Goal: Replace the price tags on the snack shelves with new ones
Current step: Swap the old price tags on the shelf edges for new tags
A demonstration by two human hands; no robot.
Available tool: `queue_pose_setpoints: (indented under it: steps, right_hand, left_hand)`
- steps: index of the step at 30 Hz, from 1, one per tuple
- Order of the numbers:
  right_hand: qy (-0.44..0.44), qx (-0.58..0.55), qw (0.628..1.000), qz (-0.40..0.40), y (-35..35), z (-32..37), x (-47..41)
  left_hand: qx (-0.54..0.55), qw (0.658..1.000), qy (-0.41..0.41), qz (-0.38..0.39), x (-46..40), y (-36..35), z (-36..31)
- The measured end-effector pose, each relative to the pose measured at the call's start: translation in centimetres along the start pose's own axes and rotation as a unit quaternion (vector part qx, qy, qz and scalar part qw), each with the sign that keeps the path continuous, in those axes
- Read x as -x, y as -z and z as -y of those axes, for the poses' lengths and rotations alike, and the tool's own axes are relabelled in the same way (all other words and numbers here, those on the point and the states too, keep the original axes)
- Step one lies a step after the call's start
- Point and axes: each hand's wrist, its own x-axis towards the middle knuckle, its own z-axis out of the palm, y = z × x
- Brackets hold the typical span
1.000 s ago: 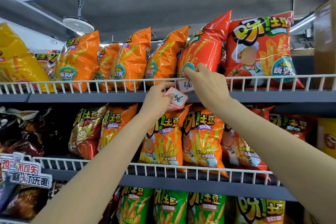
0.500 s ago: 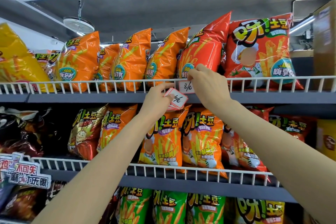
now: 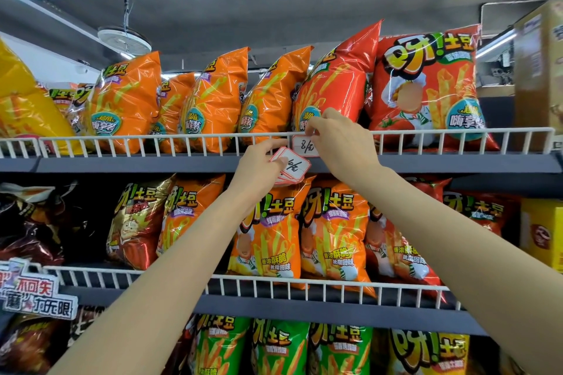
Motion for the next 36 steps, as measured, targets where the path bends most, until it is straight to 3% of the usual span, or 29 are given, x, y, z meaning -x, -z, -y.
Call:
queue_pose_setpoints:
  steps: [8,18,21,26,36]
  right_hand:
    - [0.013,0.018,1.000,0.003,0.0,0.1,0.7]
    - [-0.006,-0.003,0.999,-0.038,-0.8,0.4,2.2]
    - [-0.038,-0.111,0.991,-0.059,-0.7,-0.5,2.5]
    - [-0.091,-0.345,0.934,-0.027,1.9,-2.6,4.7]
    - [-0.136,-0.367,0.919,-0.040,6.4,-13.3,11.3]
  left_hand:
    - [-0.013,1.000,-0.004,-0.013,-0.1,-0.3,-0.1]
    - [0.035,0.993,-0.034,-0.108,0.1,-0.9,0.9]
    - [0.063,0.992,-0.037,-0.105,0.0,-1.9,0.4]
    - [0.072,0.992,-0.053,-0.089,1.2,-4.4,-0.8]
    - [0.213,0.976,-0.042,0.009,5.4,-14.3,-7.3]
